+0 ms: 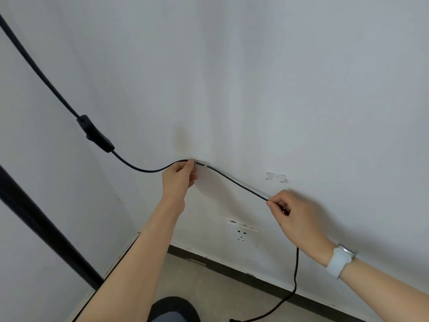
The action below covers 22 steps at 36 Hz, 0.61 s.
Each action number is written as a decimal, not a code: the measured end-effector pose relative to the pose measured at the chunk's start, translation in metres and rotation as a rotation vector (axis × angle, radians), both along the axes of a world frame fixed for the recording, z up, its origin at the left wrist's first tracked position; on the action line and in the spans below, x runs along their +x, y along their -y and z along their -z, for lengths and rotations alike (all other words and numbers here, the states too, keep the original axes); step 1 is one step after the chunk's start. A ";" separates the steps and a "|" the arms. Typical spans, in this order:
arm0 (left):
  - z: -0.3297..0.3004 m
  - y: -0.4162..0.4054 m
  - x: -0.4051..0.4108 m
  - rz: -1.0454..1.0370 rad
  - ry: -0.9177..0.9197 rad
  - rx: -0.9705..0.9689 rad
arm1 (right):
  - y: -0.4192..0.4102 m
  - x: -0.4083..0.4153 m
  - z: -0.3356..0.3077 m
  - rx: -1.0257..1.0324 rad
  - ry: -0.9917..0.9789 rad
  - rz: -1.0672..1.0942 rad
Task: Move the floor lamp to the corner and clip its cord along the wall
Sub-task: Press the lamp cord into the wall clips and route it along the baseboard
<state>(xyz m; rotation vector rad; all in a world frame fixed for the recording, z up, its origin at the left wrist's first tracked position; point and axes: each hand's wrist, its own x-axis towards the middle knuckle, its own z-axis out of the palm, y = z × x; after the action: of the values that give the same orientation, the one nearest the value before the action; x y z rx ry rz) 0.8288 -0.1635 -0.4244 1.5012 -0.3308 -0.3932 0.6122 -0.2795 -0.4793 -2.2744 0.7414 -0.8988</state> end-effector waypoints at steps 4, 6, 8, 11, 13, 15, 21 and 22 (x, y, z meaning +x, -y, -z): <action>0.003 0.002 -0.003 -0.015 0.046 0.004 | 0.001 -0.008 0.005 -0.041 -0.029 0.008; 0.004 0.003 -0.006 -0.022 0.065 0.009 | 0.003 -0.014 0.005 -0.057 -0.043 0.017; 0.005 0.004 -0.007 -0.037 0.057 -0.004 | 0.005 -0.018 0.005 -0.072 -0.052 0.043; 0.006 0.006 -0.008 -0.086 0.063 -0.027 | 0.005 -0.021 0.000 -0.079 -0.028 0.074; 0.008 0.006 -0.009 -0.106 0.075 -0.043 | 0.005 -0.022 -0.006 -0.089 0.021 0.096; 0.008 0.007 -0.010 -0.108 0.080 -0.055 | 0.005 -0.023 -0.013 -0.086 0.074 0.111; 0.007 0.007 -0.008 -0.107 0.102 -0.025 | 0.003 -0.024 -0.038 -0.182 0.140 0.122; 0.007 0.007 -0.008 -0.104 0.103 -0.020 | 0.003 -0.023 -0.042 -0.205 0.151 0.126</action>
<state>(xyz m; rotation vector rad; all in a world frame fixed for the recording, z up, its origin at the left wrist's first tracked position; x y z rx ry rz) 0.8211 -0.1705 -0.4318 1.5155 -0.3350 -0.2295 0.5891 -0.2824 -0.4377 -2.3224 0.7620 -1.2415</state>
